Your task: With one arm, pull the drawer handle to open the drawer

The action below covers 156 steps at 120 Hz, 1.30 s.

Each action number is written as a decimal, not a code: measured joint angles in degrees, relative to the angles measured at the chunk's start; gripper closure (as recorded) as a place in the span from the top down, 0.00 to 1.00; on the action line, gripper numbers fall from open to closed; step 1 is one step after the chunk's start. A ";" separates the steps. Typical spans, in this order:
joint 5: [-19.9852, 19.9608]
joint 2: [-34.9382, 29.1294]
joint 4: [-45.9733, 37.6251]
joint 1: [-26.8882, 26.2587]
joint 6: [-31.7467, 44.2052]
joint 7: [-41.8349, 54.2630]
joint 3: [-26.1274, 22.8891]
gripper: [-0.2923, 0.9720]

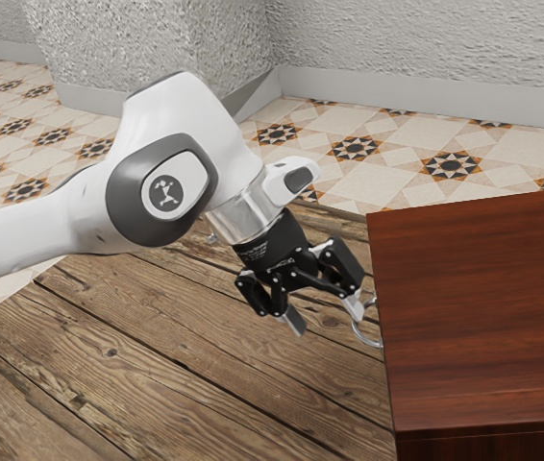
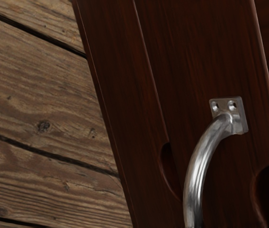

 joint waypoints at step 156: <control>-2.00 -4.42 -6.01 -0.30 -3.16 5.51 6.47 0.57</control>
